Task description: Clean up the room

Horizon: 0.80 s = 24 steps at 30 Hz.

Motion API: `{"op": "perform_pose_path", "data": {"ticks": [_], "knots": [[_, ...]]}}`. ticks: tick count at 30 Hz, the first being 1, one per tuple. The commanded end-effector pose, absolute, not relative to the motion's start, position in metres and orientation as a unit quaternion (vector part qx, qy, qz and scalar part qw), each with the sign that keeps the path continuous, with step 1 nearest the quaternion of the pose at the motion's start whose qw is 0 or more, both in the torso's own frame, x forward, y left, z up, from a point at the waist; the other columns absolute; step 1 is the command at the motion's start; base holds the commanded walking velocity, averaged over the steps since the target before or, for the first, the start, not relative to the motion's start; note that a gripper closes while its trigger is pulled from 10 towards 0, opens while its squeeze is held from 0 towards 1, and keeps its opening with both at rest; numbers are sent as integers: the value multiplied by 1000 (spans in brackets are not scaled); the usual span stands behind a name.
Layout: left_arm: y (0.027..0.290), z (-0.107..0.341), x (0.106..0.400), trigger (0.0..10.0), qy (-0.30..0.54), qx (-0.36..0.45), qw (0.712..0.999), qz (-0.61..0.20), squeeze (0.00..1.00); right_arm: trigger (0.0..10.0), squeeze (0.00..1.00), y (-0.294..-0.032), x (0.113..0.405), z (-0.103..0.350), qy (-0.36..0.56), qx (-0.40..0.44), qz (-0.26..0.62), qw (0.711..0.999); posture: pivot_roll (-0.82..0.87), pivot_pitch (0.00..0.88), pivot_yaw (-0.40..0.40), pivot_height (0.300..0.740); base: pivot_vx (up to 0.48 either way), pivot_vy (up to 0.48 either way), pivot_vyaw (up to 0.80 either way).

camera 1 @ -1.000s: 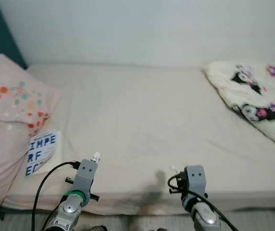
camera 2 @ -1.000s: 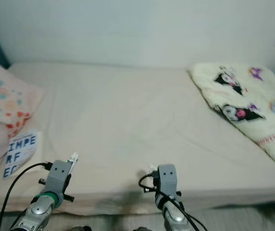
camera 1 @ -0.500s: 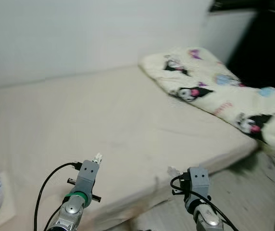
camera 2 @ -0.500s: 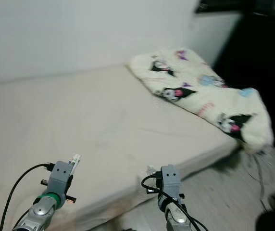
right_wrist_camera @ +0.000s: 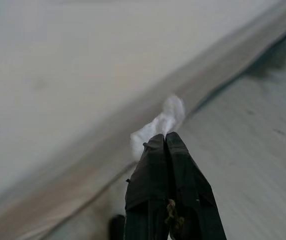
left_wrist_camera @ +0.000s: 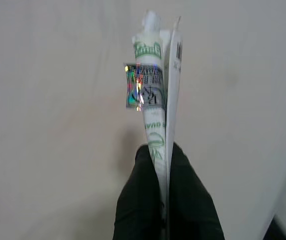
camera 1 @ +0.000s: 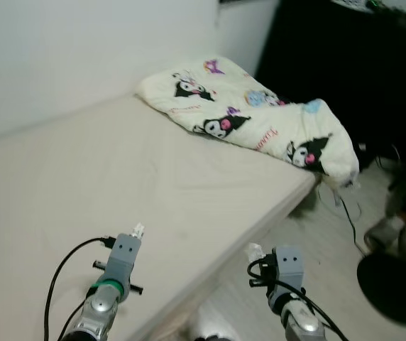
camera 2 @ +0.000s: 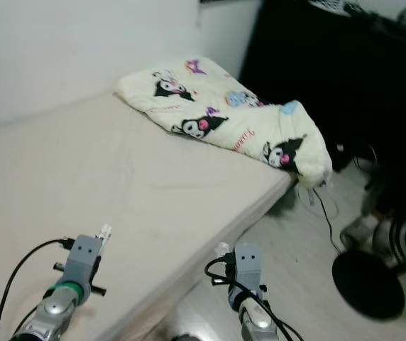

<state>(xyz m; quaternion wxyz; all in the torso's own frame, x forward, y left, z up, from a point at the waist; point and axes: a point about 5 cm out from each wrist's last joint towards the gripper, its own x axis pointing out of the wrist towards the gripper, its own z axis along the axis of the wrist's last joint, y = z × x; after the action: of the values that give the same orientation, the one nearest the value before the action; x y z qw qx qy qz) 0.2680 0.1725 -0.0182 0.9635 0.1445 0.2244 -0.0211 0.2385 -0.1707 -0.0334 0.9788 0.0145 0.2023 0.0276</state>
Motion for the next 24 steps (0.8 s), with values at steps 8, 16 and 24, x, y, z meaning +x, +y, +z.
{"op": "perform_pose_path", "data": {"ticks": [8,16,24], "knots": [[178,-28,257,10000,248,144,958,-16,0,10000,0,-168,238,-34,204,15,33,978,21,0,9,740,0,0,0],[178,-28,257,10000,248,142,958,-16,0,10000,0,-167,239,-34,203,16,35,978,21,0,9,740,0,0,0],[178,-28,257,10000,248,143,958,-17,0,10000,0,-167,239,-35,209,23,34,977,22,0,9,740,-99,0,-200]]}}
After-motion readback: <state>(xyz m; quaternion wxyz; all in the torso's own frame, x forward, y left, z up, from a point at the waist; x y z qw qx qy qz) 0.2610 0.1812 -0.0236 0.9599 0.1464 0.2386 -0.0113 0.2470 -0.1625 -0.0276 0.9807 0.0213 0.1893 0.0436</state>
